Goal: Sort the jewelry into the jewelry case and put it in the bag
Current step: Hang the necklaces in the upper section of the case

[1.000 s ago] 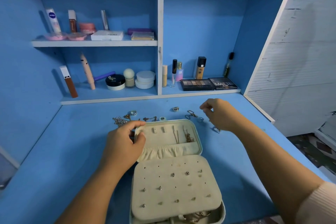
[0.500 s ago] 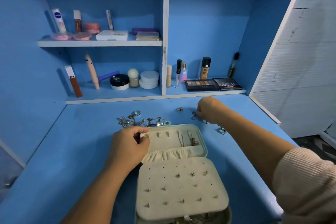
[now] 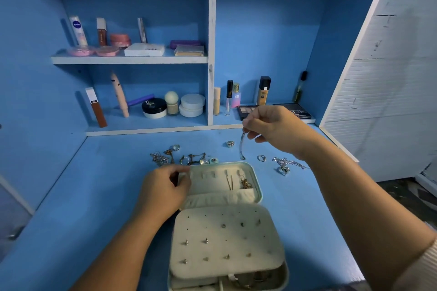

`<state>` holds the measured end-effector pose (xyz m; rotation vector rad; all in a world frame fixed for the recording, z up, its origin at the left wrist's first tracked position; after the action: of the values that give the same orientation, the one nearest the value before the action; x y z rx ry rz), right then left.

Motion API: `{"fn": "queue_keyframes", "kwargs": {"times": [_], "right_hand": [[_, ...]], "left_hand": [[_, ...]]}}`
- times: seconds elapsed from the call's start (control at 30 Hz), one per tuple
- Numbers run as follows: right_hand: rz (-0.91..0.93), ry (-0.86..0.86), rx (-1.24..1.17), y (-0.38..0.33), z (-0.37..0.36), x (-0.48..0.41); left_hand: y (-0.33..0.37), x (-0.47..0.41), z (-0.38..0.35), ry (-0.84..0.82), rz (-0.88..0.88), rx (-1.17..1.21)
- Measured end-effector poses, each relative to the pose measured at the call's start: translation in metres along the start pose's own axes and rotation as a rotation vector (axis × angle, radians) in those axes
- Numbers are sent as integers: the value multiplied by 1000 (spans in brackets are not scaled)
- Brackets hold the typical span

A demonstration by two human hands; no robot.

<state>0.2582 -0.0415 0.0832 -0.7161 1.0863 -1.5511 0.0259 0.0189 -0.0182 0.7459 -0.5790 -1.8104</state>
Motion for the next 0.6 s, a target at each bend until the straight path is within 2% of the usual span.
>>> {"fn": "queue_keyframes", "kwargs": {"times": [0.17,0.37,0.53,0.6], "right_hand": [[-7,-118,-145,-14,-19,16],[-67,-223,29,5,-39,21],[-23,-276,75,2,-43,24],[4,-273,64,-2,-42,25]], "left_hand": [[5,-1,0,-51,-21,-99],[9,-1,-1,-246,-132,-246],[43,-1,8,-179,-319,-232],[58,-3,2,-244,-323,-160]]}}
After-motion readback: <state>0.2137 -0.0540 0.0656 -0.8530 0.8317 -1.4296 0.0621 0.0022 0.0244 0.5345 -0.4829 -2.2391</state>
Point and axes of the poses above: each hand's wrist, its own x-axis away from the middle knuckle, its own z-axis out of the back of the hand, y = z × x, the point moved 6 cm from there along -x, towards the middle knuckle, and after that the axes turned 8 degrees about -x, right-handed, at the moved point
